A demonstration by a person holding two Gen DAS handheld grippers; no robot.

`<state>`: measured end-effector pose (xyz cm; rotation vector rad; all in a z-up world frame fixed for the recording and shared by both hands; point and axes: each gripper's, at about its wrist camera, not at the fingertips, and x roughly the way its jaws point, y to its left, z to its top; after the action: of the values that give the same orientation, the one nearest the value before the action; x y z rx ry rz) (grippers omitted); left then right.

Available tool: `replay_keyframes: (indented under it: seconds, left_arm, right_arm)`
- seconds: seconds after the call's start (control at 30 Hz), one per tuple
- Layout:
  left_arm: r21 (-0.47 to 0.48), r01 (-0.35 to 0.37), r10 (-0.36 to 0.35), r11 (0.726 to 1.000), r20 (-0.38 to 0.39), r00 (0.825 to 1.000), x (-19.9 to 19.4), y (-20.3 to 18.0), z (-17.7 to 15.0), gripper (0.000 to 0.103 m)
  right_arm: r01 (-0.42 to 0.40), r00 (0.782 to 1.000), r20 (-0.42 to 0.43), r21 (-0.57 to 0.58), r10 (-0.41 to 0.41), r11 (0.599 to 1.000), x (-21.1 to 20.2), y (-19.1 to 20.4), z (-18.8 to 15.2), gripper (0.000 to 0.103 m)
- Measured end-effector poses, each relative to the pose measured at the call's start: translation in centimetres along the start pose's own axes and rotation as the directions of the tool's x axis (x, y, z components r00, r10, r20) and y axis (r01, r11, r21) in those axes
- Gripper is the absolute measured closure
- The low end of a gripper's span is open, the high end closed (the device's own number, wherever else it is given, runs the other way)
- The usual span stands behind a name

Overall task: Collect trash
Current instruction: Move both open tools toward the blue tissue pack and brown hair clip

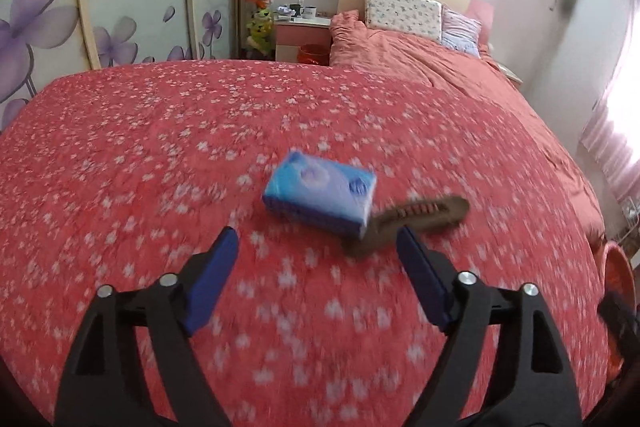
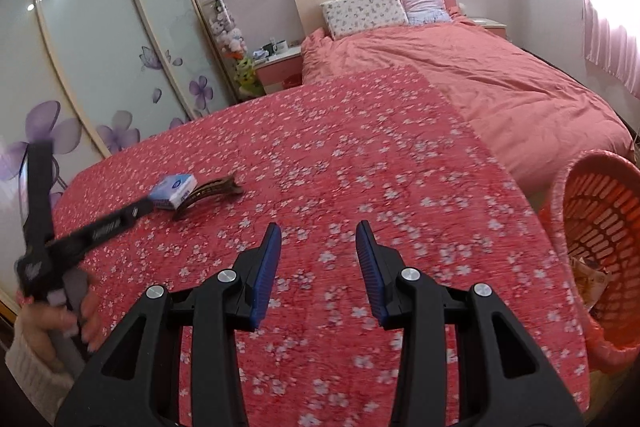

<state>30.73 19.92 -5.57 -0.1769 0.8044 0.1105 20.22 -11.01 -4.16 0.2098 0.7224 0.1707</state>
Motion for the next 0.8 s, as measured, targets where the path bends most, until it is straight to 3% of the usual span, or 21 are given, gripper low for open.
replay_keyframes:
  seconds: [0.33,0.53,0.67,0.73,0.8]
  left_arm:
    - [0.042,-0.055,0.058,0.998,-0.075,0.995,4.1,0.1,0.9,0.021]
    - [0.055,-0.088,0.092,0.995,-0.074,0.993,3.9,1.6,0.4,0.021]
    - [0.072,-0.146,0.151,0.987,-0.061,0.987,3.3,3.8,0.4,0.021]
    - [0.051,-0.177,0.18,0.983,-0.06,0.982,2.9,5.4,0.5,0.021]
    - [0.01,-0.157,0.157,0.988,-0.058,0.986,2.4,6.5,1.0,0.021]
  right_arm:
    - [0.014,1.0,-0.023,0.003,-0.014,1.0,1.0,0.0,0.0,0.063]
    - [0.009,1.0,-0.024,0.004,-0.009,1.0,1.1,0.1,0.0,0.063]
    - [0.005,1.0,-0.019,0.005,-0.005,1.0,0.8,0.1,-0.1,0.063]
    - [0.003,1.0,-0.016,0.007,-0.003,1.0,0.7,0.0,-0.1,0.063]
    - [0.002,1.0,-0.014,0.006,-0.002,1.0,0.6,0.1,-0.1,0.063]
